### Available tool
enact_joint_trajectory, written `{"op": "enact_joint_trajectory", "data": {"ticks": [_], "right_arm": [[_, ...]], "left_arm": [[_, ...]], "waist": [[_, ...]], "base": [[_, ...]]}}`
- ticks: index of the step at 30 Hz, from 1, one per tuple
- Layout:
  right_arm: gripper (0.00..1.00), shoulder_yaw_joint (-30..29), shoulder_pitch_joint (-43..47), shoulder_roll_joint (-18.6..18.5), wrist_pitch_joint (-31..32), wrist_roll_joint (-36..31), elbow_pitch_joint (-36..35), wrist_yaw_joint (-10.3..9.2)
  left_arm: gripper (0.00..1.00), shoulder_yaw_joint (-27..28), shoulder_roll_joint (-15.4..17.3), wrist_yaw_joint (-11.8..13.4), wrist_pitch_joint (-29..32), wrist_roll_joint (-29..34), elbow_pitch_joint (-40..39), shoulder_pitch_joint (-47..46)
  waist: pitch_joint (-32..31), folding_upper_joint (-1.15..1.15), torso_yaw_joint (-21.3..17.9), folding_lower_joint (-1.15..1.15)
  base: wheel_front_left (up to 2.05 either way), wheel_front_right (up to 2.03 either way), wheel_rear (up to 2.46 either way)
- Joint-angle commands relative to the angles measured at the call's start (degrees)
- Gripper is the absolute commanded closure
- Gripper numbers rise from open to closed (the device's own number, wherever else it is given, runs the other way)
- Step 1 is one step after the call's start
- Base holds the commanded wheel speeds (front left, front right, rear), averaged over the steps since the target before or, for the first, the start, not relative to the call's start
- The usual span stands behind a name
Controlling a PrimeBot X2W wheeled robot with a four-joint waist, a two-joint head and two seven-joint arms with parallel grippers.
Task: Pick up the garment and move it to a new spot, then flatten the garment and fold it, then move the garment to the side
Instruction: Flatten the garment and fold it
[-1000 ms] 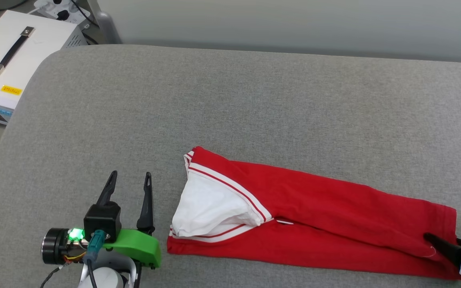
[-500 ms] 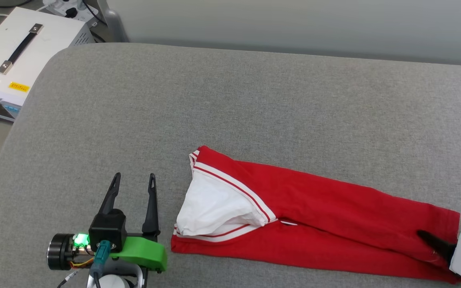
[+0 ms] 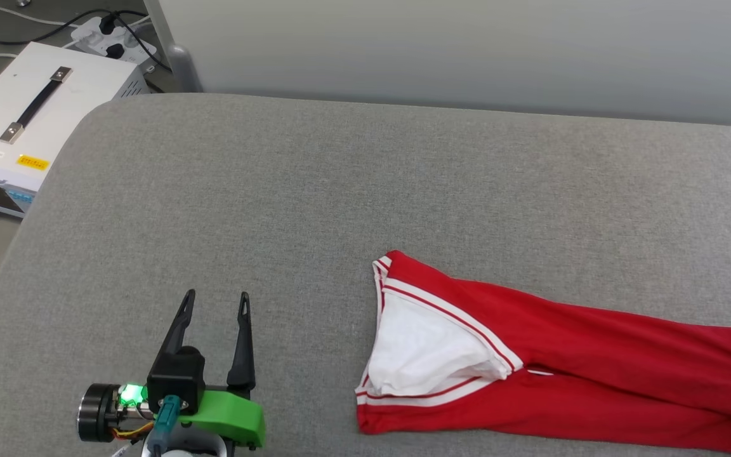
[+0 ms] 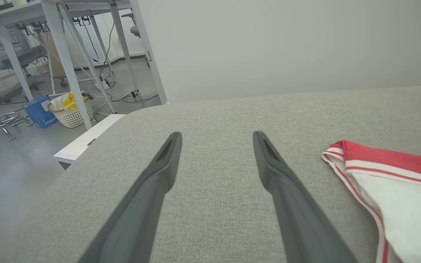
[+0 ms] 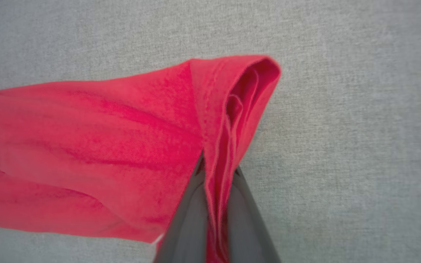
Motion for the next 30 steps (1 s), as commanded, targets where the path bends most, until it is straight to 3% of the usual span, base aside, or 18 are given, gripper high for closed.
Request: {"op": "enact_joint_trajectory", "data": {"ticks": [1,5,14,21,30], "right_arm": [[1.00,-0.39,1.08,-0.67,-0.52,1.64,0.36,-0.10],[1.00,-0.64,2.76,-2.20,-0.01,2.99,-1.70,-0.10],[1.00,0.03,5.66,-1.47,3.76,5.60,-15.74,-0.10],[1.00,3.28,0.73,4.29,8.02,1.29,-24.60,-0.10],[1.00,12.60,-11.98,14.89,15.51,-6.11,-24.26,-0.10]], "left_arm": [[0.00,0.30,-0.43,-0.32,-0.34,0.51,0.28,1.20],[0.00,1.14,-0.94,-1.06,-0.34,1.26,0.57,2.17],[0.00,2.10,-1.88,-2.28,-0.34,2.52,0.90,3.18],[0.00,2.25,-2.47,-2.86,-0.34,3.29,0.90,2.47],[0.00,1.87,-3.23,-3.50,-0.34,3.97,1.06,0.28]], "waist": [[-0.61,0.00,-0.23,0.00],[-1.66,0.00,-0.51,0.00],[-2.69,0.00,-0.37,0.00],[-1.40,0.00,0.51,0.00],[1.67,0.00,1.89,0.00]], "base": [[0.00,0.00,0.00],[0.00,0.00,0.00],[0.00,0.00,0.00],[0.00,0.00,0.00],[0.00,0.00,0.00]]}}
